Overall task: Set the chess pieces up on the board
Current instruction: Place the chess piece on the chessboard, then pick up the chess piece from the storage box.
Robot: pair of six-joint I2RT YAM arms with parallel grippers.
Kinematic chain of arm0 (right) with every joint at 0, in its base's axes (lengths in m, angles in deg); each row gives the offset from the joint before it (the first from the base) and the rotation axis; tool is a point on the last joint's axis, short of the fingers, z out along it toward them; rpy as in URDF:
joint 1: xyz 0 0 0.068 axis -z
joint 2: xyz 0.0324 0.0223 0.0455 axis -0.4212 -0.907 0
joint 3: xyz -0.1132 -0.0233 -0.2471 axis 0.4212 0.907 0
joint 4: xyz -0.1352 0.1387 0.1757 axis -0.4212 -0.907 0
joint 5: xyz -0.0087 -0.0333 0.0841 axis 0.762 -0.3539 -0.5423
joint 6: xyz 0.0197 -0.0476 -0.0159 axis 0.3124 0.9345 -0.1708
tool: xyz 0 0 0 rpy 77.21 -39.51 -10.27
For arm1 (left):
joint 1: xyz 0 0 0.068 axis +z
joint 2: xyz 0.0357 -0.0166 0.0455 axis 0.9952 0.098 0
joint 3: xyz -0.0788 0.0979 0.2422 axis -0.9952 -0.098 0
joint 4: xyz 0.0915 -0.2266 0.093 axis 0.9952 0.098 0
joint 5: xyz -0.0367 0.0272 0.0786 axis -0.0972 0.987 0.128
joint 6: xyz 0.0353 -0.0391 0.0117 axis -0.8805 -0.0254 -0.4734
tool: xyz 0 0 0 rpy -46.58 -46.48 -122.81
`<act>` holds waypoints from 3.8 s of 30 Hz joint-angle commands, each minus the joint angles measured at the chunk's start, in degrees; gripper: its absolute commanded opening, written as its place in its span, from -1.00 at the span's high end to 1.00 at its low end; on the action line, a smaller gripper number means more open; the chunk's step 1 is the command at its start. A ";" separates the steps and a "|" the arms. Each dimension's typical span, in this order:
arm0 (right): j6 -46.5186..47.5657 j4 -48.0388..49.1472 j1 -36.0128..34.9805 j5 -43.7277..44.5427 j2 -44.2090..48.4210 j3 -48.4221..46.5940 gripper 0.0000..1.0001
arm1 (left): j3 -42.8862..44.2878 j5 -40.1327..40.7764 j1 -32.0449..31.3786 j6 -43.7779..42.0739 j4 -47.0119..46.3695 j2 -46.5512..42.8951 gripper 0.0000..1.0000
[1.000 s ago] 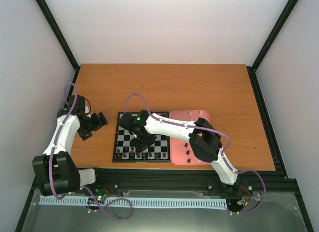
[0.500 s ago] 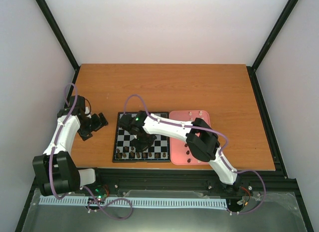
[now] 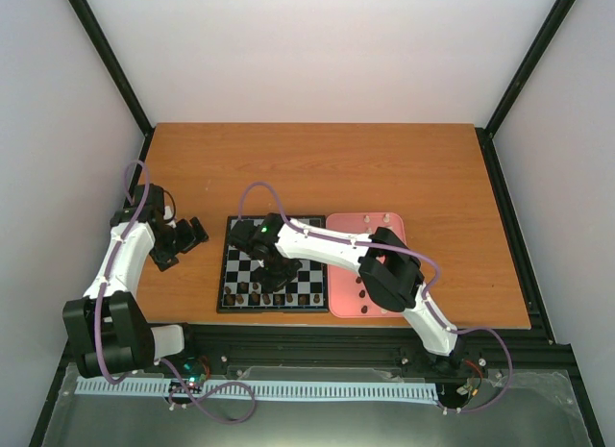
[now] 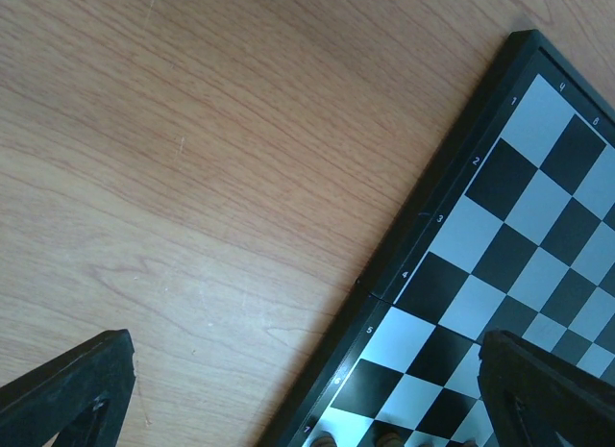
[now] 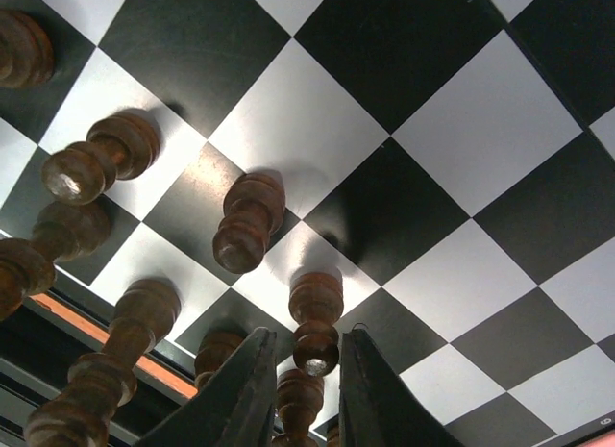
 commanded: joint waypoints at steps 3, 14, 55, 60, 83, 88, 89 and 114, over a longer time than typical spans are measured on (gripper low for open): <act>0.18 0.49 -0.52 1.52 1.19 -2.56 0.51 | 0.86 -0.27 -0.19 -0.97 -0.61 -0.36 -0.99; 0.56 -1.99 -0.15 4.28 2.74 -5.92 0.43 | 0.99 -0.30 -0.17 -1.00 -0.77 -0.10 -0.99; 4.10 1.57 2.22 -2.12 -4.17 -5.02 0.55 | 1.87 0.35 -0.15 -1.17 -0.11 1.18 -1.00; 4.36 1.63 1.91 -2.94 -4.47 -5.06 0.55 | 1.86 0.36 -0.16 -1.23 -0.24 1.22 -1.00; 0.51 3.15 2.59 7.03 1.31 -3.20 0.40 | 1.82 0.30 -0.14 -1.23 -0.21 1.23 -0.99; -1.68 3.81 5.81 11.42 6.47 1.99 0.29 | 1.73 0.33 -0.14 -1.22 -0.09 1.12 -0.99; -2.18 4.30 6.79 11.45 8.07 4.26 0.29 | 1.77 0.24 -0.19 -1.25 -0.08 1.06 -0.99; -2.07 10.29 20.30 6.60 26.74 39.84 0.18 | 1.51 -0.18 -0.13 -1.23 -1.33 3.05 -1.00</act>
